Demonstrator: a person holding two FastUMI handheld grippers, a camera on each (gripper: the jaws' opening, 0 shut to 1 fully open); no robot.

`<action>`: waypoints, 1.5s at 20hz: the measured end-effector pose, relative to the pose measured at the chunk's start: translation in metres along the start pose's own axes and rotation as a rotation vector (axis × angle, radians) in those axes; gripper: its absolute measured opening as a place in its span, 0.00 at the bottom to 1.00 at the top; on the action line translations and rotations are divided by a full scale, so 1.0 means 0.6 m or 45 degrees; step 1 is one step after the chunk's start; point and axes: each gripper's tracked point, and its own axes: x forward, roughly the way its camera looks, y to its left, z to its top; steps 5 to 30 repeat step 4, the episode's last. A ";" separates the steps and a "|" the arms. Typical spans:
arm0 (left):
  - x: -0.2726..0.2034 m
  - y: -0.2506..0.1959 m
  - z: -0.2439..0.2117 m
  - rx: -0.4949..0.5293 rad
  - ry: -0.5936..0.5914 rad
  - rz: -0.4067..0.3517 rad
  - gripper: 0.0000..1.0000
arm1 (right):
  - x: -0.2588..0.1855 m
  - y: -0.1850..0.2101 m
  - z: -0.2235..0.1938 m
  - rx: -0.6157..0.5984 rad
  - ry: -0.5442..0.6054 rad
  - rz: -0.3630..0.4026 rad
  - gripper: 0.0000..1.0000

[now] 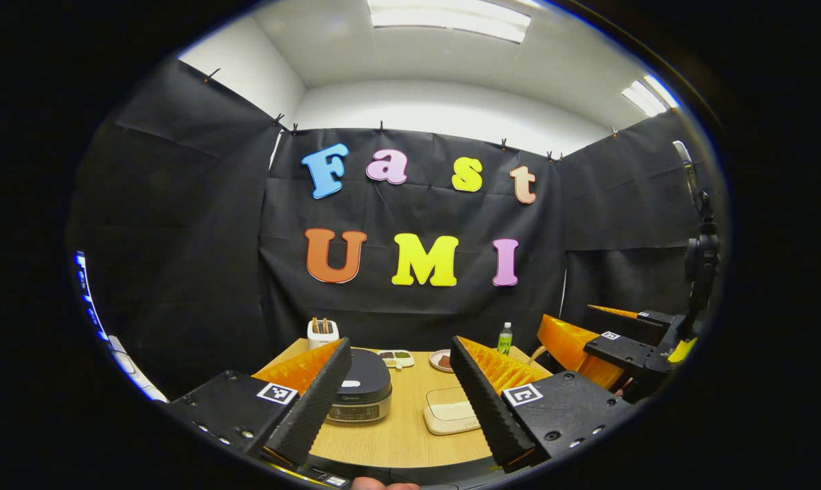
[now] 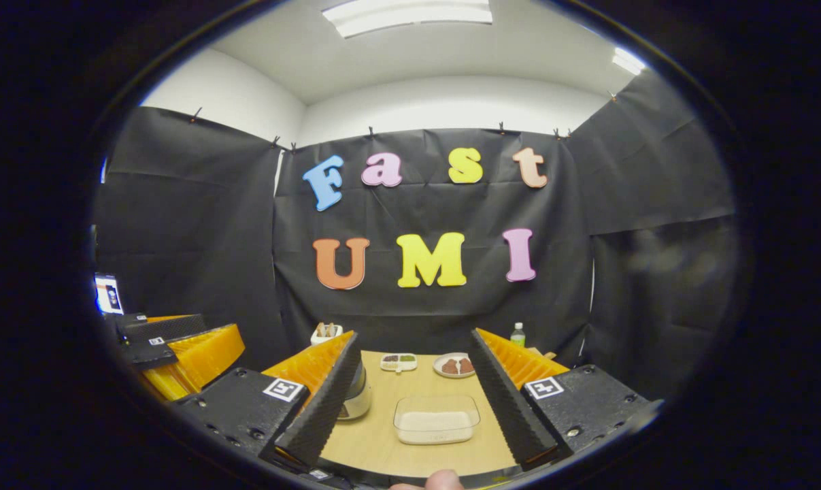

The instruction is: Close the left gripper, press the button to open the rice cooker; take a wooden spoon from the chopstick holder with the right hand, scoop a spoonful of rice and pour it into the rice cooker, then put the wooden spoon back into the chopstick holder.

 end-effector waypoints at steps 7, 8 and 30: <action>-0.001 -0.010 -0.009 0.028 0.008 -0.007 0.94 | -0.002 -0.010 -0.012 0.023 0.014 -0.016 1.00; -0.001 -0.010 -0.009 0.028 0.008 -0.007 0.94 | -0.002 -0.010 -0.012 0.023 0.014 -0.016 1.00; -0.001 -0.010 -0.009 0.028 0.008 -0.007 0.94 | -0.002 -0.010 -0.012 0.023 0.014 -0.016 1.00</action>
